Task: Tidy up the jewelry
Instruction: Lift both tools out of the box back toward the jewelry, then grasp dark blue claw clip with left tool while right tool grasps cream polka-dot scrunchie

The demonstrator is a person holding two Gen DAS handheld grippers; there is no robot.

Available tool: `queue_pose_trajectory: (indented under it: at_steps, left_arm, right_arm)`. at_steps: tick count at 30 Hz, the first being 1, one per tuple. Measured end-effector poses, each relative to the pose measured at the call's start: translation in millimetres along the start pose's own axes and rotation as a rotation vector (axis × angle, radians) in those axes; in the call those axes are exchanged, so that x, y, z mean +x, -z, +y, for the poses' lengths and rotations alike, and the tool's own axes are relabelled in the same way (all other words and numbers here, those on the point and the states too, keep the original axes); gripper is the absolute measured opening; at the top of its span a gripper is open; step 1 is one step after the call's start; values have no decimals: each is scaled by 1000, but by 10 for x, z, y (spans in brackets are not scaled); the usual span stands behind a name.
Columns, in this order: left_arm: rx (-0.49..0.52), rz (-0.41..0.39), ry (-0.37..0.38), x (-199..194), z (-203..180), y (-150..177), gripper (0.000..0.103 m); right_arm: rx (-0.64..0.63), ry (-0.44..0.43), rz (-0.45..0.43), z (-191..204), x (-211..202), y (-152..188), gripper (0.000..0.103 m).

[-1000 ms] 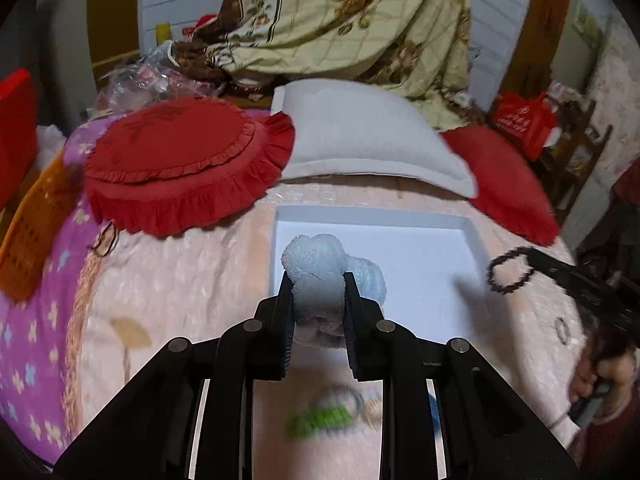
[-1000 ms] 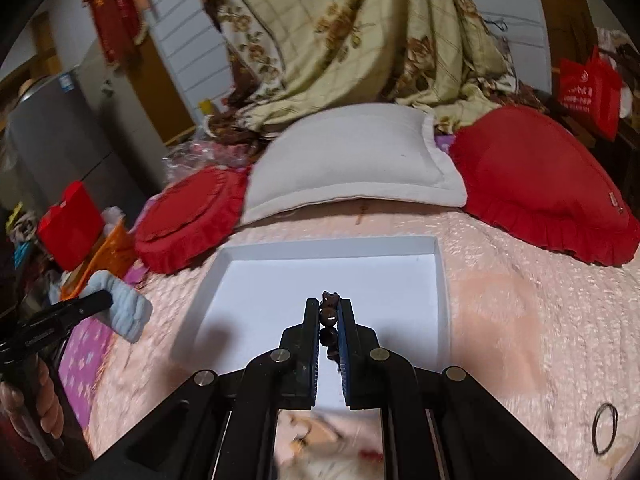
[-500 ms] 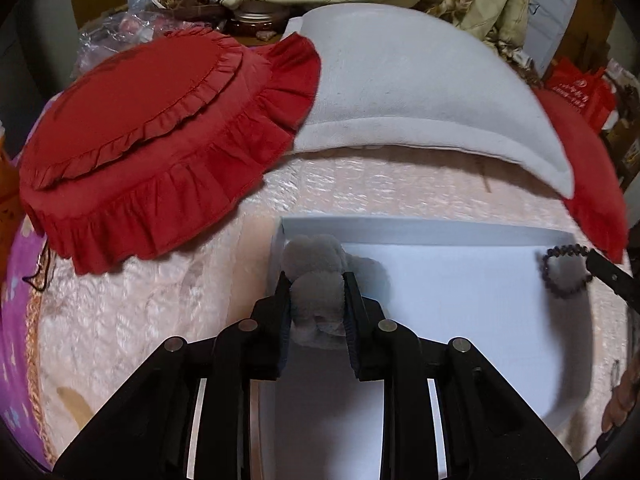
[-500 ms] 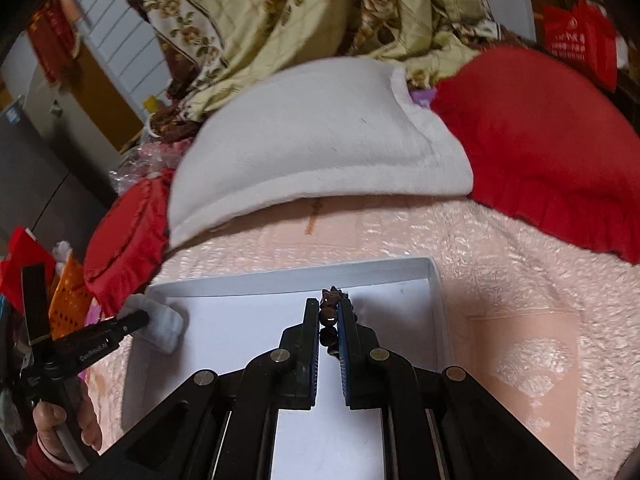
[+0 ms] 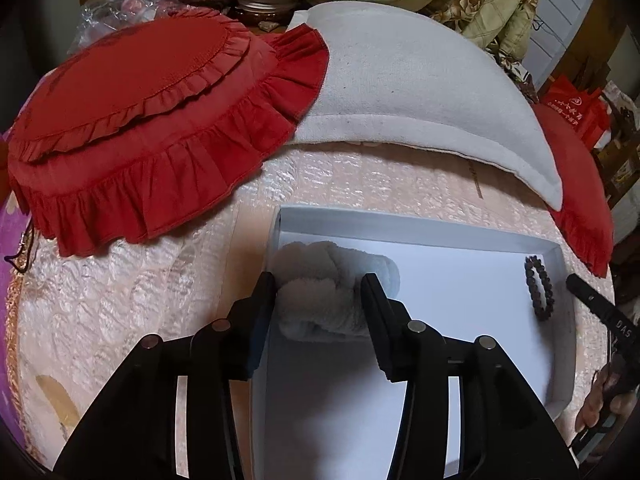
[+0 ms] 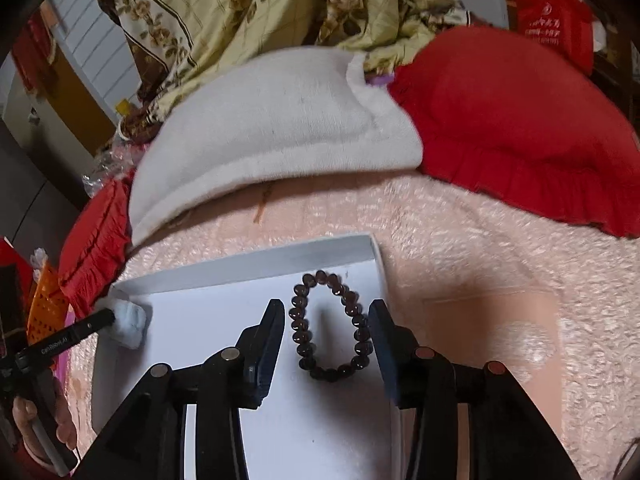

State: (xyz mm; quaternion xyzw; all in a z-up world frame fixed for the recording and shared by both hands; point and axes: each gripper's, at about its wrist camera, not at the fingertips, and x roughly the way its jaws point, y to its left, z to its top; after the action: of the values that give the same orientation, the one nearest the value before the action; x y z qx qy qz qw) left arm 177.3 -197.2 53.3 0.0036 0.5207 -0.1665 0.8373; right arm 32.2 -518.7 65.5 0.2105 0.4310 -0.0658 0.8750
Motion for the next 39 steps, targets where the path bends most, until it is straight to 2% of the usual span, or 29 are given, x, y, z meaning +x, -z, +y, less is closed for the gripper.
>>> queue_pose_trajectory:
  at_steps: [6,13,16,20,24,30,34,39]
  left_arm:
    - [-9,-33,13,-351,26,105,44]
    - [7,-109,-4,-992,74,328,44]
    - [27,-147,-28,-1275,72,545,45]
    - [48,-184,-59,-1564,52,989,53]
    - [45,-160,-8,-1649,27,1390,53]
    - [49,-106,69,-1605,-206,1881,53]
    - [74,-49,106,-1463,-439,2060,53]
    - [49,22,158,-1269,-619,2172,53]
  right_arm:
    - [-27,-8,-22,69,-423,135,42]
    - [-80,-30,-23,170,-1002,625,42]
    - [-86,-19,-2,145,-1168,858,42]
    - [-103,28,10,80,-1309,1204,42]
    - [-97,53,16,-22,-1379,1515,42]
    - [8,7,65,-273,-1392,1927,42]
    - [47,-19,74,-332,-1407,2096,42]
    - [50,-71,54,-284,-1464,2183,42]
